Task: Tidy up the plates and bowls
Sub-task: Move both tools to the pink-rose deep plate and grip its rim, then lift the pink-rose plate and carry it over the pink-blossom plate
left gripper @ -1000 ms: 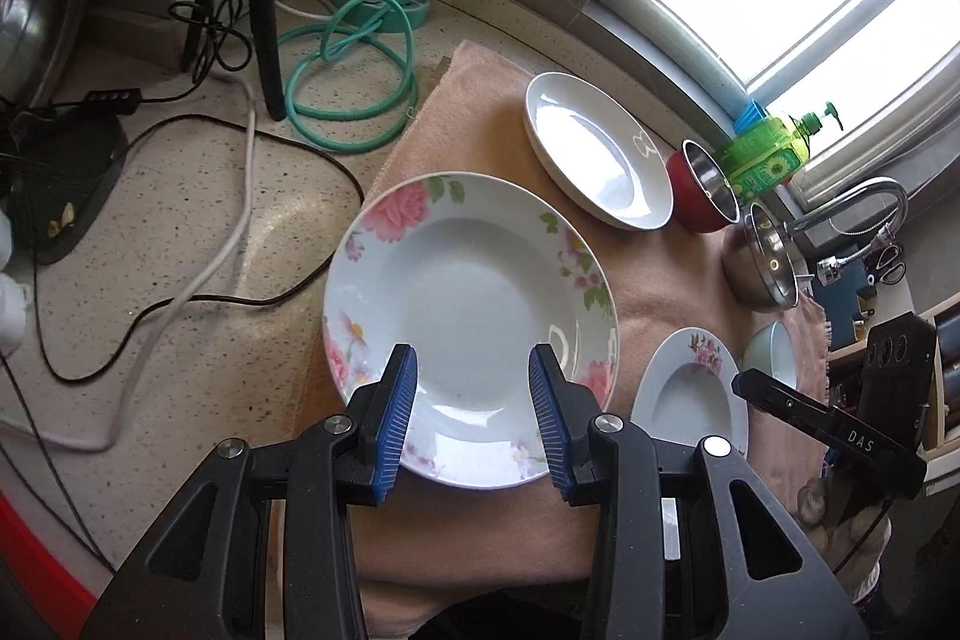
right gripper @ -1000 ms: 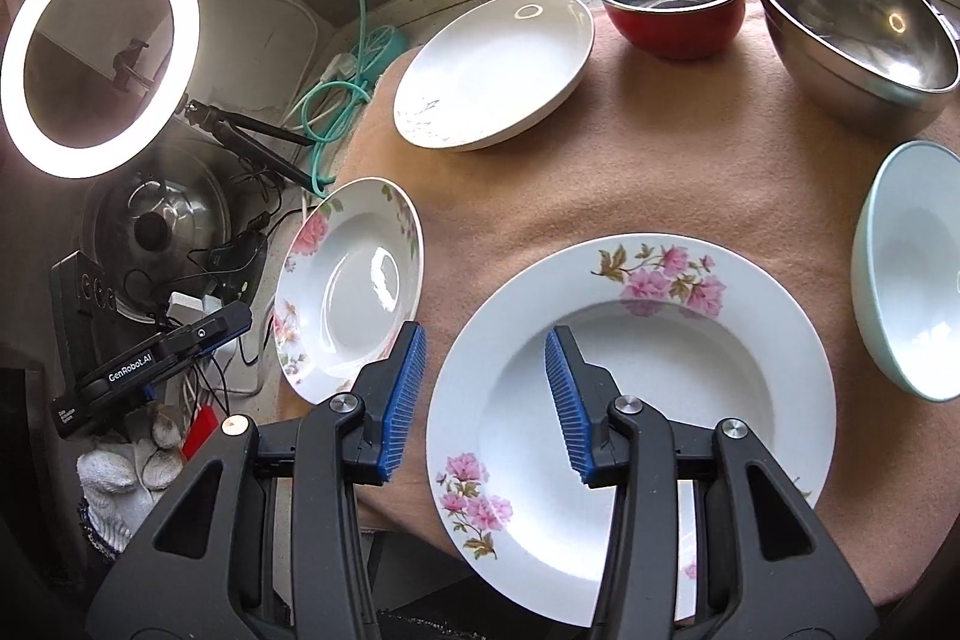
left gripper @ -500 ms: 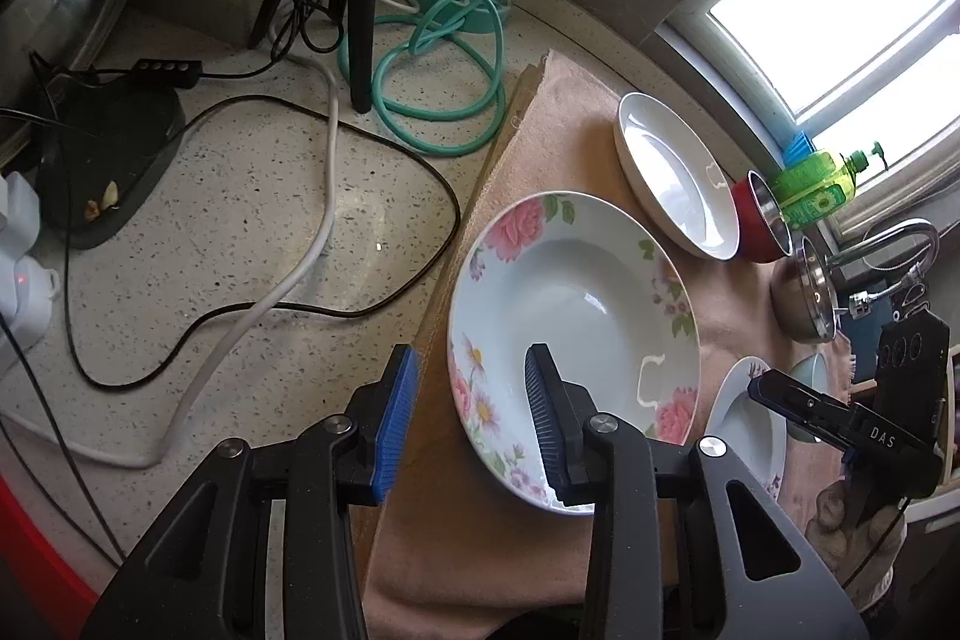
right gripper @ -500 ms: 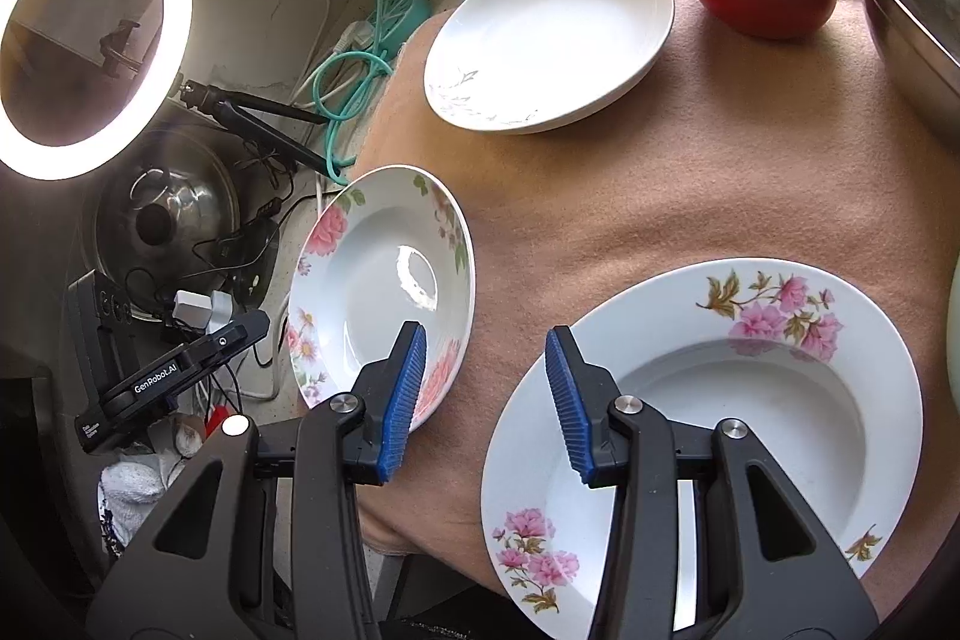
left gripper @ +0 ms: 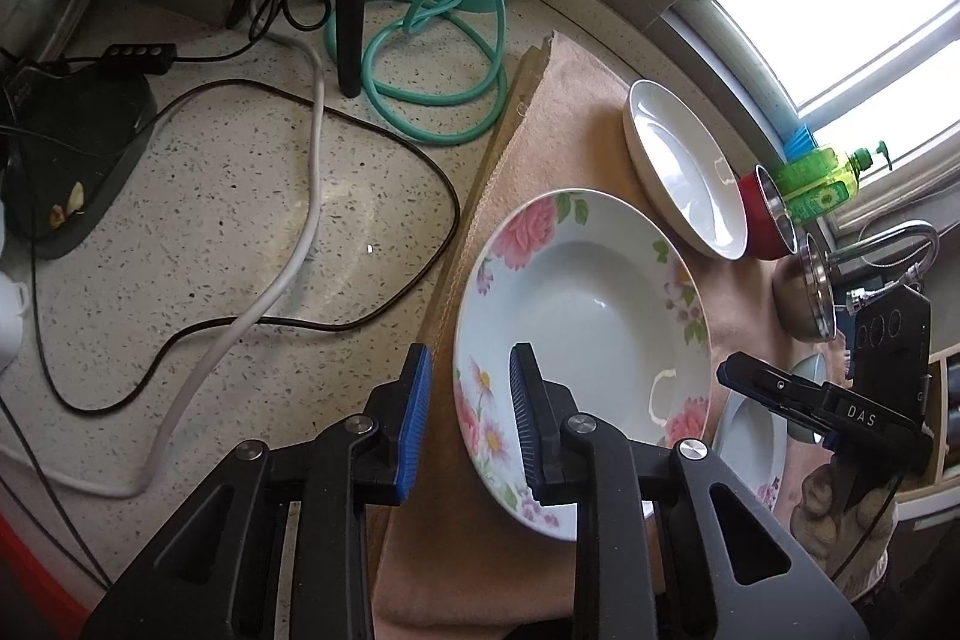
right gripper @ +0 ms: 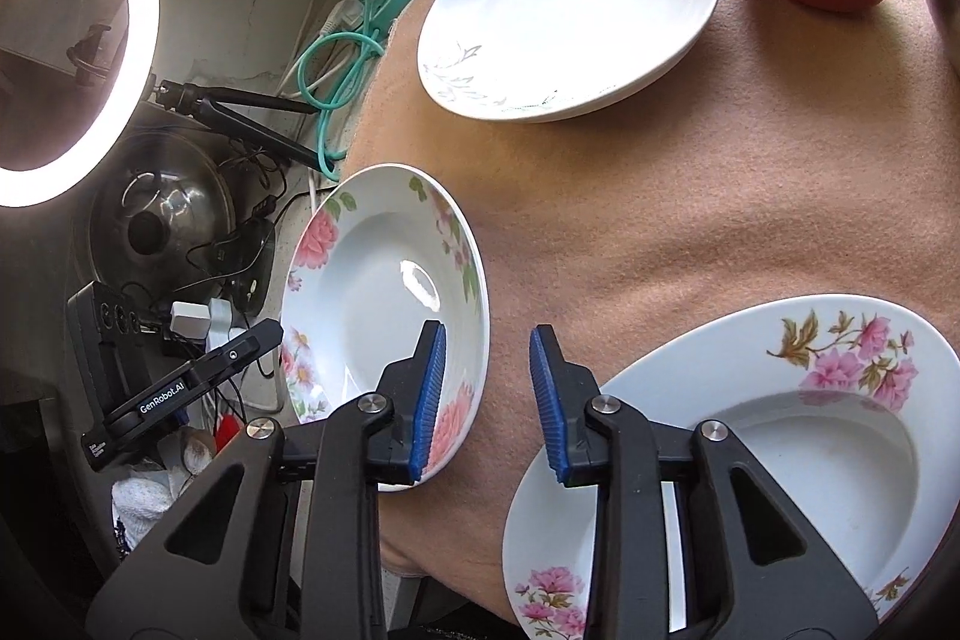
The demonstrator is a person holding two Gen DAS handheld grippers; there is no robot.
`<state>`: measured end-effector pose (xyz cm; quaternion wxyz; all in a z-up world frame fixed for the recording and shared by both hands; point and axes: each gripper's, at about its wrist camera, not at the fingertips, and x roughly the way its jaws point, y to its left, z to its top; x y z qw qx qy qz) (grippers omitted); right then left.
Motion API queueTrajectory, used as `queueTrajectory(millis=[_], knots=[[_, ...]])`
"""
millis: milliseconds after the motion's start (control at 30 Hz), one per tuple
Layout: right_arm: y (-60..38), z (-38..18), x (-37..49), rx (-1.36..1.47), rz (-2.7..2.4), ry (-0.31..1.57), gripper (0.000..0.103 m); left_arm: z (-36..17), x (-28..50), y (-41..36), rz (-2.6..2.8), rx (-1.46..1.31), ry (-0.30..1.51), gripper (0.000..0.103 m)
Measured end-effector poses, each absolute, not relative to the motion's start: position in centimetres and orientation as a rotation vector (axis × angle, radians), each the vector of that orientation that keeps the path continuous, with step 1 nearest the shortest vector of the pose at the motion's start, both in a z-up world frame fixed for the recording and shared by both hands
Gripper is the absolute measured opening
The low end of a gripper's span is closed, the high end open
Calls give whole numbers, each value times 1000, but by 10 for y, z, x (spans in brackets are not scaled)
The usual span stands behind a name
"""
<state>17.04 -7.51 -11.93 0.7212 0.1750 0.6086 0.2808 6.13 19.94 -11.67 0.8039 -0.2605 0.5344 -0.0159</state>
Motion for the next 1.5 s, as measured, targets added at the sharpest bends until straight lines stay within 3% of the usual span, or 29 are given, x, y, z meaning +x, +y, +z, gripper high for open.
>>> queueTrajectory(millis=[333,833,1500], knots=[[-70,-129,176,408,621,1383,19,-123,67,201,-51,-581,1159,13],[-62,-132,178,401,635,1393,8,-127,69,201,-55,-587,1171,10],[-66,-125,173,382,623,1380,8,-122,68,193,-63,-563,1166,10]])
